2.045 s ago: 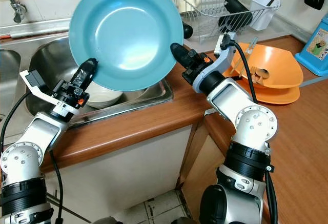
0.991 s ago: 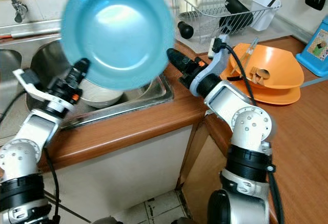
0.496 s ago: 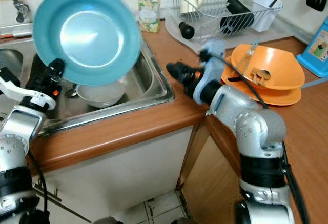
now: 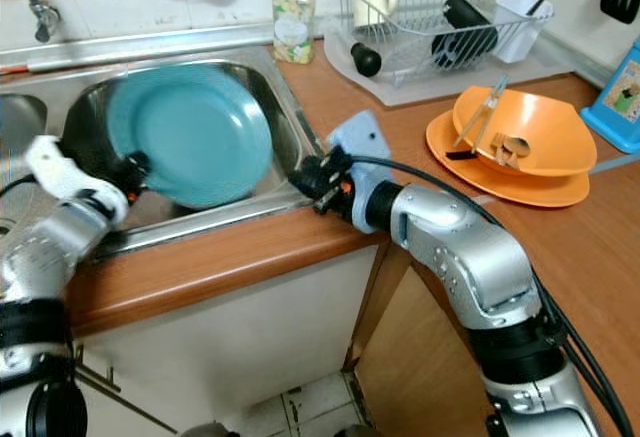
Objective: Kitchen organization
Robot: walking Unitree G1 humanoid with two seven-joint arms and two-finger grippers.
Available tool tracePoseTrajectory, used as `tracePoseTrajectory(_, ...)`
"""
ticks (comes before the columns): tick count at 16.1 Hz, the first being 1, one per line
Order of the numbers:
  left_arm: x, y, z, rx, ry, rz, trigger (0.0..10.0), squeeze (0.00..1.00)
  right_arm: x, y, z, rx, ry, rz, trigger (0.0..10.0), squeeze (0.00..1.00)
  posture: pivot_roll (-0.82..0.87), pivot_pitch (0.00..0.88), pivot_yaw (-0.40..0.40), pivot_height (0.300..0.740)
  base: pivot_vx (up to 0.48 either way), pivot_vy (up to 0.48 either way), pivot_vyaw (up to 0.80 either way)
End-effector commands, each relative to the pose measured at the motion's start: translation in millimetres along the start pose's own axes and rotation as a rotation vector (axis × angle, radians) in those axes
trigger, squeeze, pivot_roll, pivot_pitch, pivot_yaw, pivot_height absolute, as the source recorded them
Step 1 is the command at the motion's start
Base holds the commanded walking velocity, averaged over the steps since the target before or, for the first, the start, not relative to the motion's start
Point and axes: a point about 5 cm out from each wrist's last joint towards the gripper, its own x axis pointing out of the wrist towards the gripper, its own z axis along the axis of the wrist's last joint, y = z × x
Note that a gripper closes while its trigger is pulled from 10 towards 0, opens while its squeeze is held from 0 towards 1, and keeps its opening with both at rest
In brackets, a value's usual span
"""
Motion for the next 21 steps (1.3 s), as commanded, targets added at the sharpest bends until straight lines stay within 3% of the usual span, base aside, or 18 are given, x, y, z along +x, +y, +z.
tracePoseTrajectory(1,4.2,-6.1,8,0.040,0.003,0.013,0.0,0.00,-0.8,5.2,1,-0.032,-0.002,0.030,10.0,0.00,-0.07,0.000,0.011,0.740,0.000,0.000,0.00)
tracePoseTrajectory(4,7.4,-6.0,7,0.049,0.028,0.039,0.0,0.00,-0.7,7.8,1,-0.046,0.003,0.047,10.0,0.00,-0.07,0.000,0.011,0.740,0.000,0.000,0.00)
tracePoseTrajectory(5,10.3,-5.3,7,0.066,0.054,0.069,4.0,0.00,-0.1,8.7,0,-0.051,0.009,0.051,10.0,0.00,-0.07,0.000,0.012,0.740,0.000,0.000,0.00)
tracePoseTrajectory(6,13.8,-4.4,4,0.087,0.125,0.101,10.0,0.00,0.3,9.8,-1,-0.055,0.011,0.055,10.0,0.00,-0.07,0.000,0.012,0.740,0.000,0.000,0.00)
tracePoseTrajectory(12,18.0,-3.3,-2,0.106,0.205,0.129,10.0,0.00,2.5,10.6,-2,-0.062,0.018,0.052,10.0,0.00,-0.07,0.000,0.014,0.740,0.000,0.000,0.00)
tracePoseTrajectory(13,18.3,-3.5,-1,0.106,0.208,0.129,10.0,0.05,2.5,10.4,-2,-0.062,0.018,0.049,10.0,0.00,-0.07,0.000,0.014,0.740,0.000,0.000,0.00)
tracePoseTrajectory(14,18.6,-3.9,-1,0.104,0.211,0.127,10.0,0.68,2.6,9.9,-2,-0.061,0.019,0.045,10.0,0.00,-0.07,0.000,0.014,0.740,0.000,0.000,0.00)
tracePoseTrajectory(15,18.8,-4.1,-1,0.102,0.213,0.127,10.0,0.96,2.6,9.6,-2,-0.062,0.019,0.044,10.0,0.00,-0.07,0.000,0.014,0.740,0.000,0.000,0.00)
tracePoseTrajectory(21,18.2,-2.5,1,0.120,0.209,0.125,10.0,1.00,2.0,7.2,-5,-0.058,0.030,0.020,10.0,0.00,-0.07,0.000,0.018,0.740,0.000,0.000,0.00)
